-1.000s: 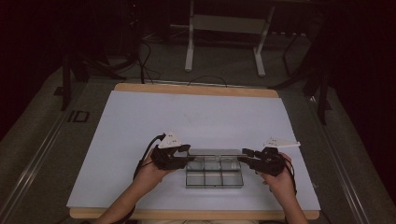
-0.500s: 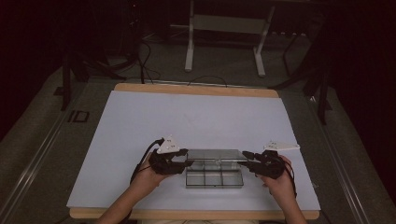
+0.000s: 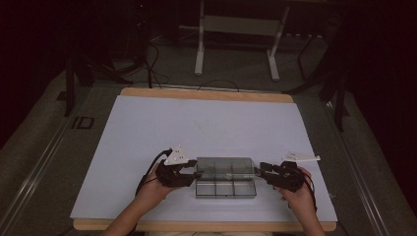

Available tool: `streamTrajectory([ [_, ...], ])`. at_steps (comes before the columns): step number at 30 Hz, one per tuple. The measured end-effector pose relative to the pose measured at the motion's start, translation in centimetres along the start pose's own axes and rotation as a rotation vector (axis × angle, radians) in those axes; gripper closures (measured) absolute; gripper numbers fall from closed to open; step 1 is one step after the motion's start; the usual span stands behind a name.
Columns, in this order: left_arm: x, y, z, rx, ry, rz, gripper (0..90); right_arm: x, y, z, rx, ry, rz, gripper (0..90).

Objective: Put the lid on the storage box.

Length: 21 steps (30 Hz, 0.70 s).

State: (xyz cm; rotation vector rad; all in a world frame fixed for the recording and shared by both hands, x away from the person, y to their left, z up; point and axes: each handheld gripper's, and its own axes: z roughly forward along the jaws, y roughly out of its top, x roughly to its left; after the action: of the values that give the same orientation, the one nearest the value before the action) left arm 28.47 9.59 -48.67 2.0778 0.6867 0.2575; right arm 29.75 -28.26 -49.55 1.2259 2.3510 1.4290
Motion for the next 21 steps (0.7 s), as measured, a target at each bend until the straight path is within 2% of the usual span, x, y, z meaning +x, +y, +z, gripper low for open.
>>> streamTrajectory([
  [6, 0.4, -0.6, -0.1, 0.008, -0.007, -0.028, 52.9, 0.0, -0.3, 0.1, 0.006, 0.003, 0.005, 55.9],
  [10, 0.5, -1.1, -0.1, 0.011, -0.021, -0.061, 52.8, 0.0, -0.4, 0.1, 0.012, 0.001, 0.006, 56.0],
  [21, 0.8, -1.6, 0.1, 0.030, -0.024, -0.086, 50.6, 0.2, -0.9, 0.3, 0.028, -0.006, 0.004, 56.0],
])
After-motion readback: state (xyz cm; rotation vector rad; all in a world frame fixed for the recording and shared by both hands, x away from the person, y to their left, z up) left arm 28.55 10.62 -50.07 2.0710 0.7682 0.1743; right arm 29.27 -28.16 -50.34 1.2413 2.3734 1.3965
